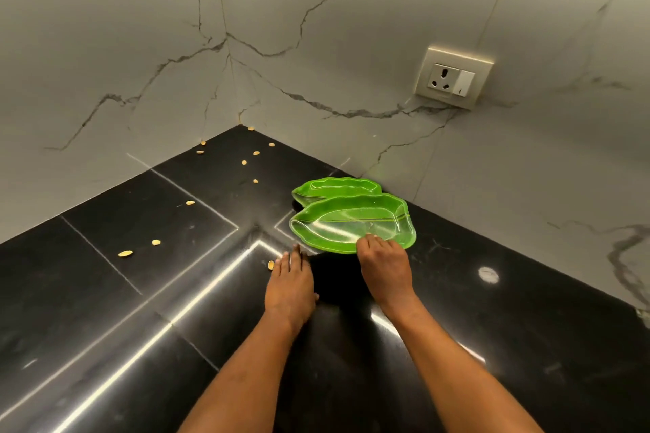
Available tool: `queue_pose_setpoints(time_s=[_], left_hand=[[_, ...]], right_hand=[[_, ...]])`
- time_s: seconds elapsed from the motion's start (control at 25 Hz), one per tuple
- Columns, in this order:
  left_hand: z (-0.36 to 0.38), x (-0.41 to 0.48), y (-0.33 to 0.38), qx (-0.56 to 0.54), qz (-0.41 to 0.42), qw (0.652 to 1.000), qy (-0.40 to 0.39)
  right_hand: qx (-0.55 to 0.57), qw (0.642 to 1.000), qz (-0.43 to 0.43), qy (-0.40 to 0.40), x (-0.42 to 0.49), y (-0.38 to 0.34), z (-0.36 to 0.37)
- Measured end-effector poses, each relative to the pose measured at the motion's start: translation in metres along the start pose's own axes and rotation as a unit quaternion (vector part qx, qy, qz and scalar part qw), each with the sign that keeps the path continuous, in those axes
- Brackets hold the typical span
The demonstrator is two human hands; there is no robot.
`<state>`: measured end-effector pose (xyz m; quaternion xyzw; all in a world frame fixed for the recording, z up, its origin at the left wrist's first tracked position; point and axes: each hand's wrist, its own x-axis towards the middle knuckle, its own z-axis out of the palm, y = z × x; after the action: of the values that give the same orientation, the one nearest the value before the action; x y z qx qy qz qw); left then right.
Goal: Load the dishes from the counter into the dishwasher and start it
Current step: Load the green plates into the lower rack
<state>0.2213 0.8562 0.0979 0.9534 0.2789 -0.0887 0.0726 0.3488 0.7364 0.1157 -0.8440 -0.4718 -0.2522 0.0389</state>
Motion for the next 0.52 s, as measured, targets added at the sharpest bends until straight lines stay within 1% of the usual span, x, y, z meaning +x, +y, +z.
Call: queue_pose_setpoints(time_s=[0.12,0.36,0.52], left_hand=[[0.009,-0.035,-0.006,-0.020,-0.005,0.999,0.038],[0.005,-0.101,-0.025,-0.020,0.012,0.998,0.063],[0.011,-0.158,-0.038,-0.030,0.042,0.996,0.072]], right_hand=[[0.003,1.000,0.008,0.015,-0.022,-0.007,-0.023],[0.010,0.999,0.036,0.018,-0.078,-0.041,-0.070],[-0.009,0.998,0.047,0.033,-0.125,-0.074,-0.111]])
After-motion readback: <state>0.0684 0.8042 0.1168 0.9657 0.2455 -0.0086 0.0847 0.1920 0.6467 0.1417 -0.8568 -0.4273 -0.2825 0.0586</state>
